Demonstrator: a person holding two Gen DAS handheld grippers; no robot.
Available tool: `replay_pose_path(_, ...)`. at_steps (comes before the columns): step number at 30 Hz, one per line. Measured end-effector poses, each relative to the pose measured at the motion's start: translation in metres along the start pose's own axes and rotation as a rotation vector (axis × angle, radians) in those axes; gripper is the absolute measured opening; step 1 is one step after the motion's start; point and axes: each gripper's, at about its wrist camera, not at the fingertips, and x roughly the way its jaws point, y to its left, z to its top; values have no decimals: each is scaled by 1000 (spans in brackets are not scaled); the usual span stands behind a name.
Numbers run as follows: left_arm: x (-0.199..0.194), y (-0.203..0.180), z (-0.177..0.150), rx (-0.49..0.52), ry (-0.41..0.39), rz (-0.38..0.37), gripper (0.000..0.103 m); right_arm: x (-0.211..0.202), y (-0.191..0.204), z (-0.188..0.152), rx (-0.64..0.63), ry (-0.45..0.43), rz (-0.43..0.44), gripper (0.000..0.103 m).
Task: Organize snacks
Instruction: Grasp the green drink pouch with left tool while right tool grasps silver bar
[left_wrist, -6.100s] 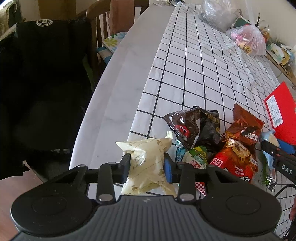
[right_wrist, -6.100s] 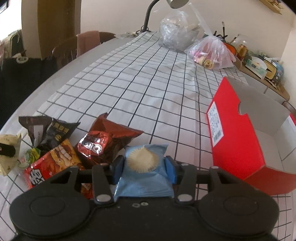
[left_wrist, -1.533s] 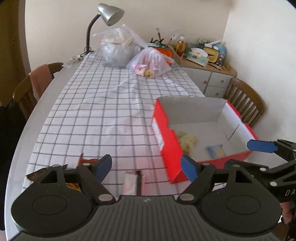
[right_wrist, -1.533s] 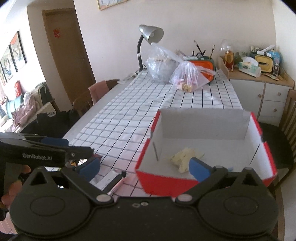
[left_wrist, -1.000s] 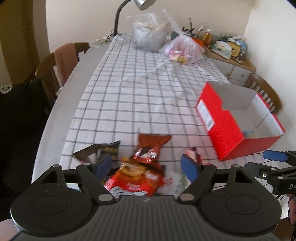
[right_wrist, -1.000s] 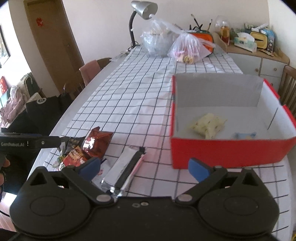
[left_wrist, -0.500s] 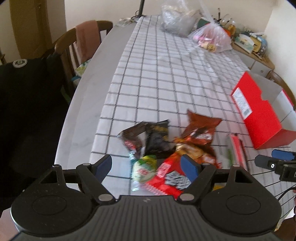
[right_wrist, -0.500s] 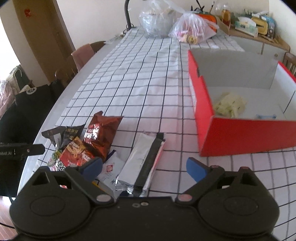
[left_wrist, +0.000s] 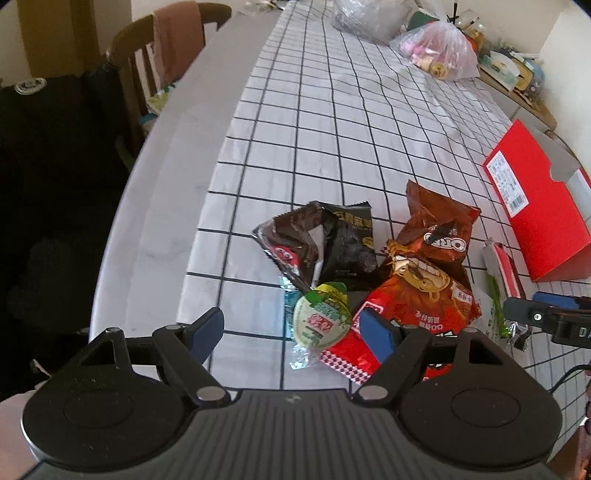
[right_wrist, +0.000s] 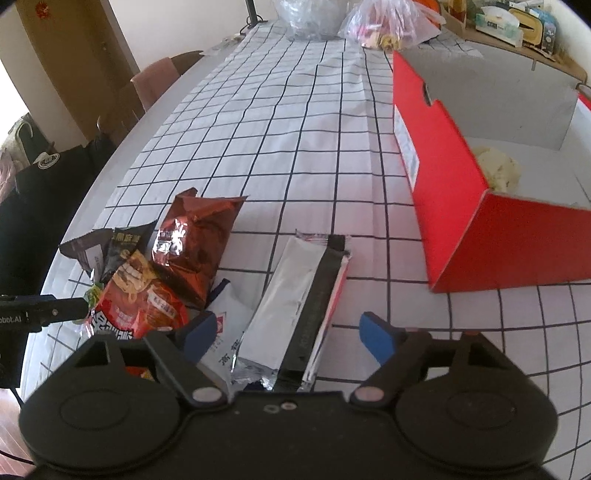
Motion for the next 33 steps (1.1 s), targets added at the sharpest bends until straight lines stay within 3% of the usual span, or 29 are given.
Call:
replay_pose_path(8, 17, 0, 11, -22, 34, -50, 70, 9, 3, 7, -1, 14, 9, 75)
replay_pose_path(17, 17, 1, 11, -39, 47, -47, 60, 16, 3, 8, 14, 35, 8, 65)
replay_pose_path(22, 4, -8, 7, 16, 20, -42, 57, 18, 2, 6, 19, 42, 7, 60)
replay_pose_path(24, 7, -12, 6, 36, 30, -38, 50, 17, 2, 6, 21, 42, 13, 57)
replay_pose_path(27, 8, -13, 5, 34, 31, -46, 47, 15, 2, 5, 21, 38, 20, 52)
replay_pose_path(29, 8, -13, 4, 38, 32, -48, 38, 14, 1, 4, 26, 33, 23, 50)
replay_pose_path(33, 9, -15, 2, 50, 29, -41, 33, 10, 0, 1, 30, 20, 26, 44)
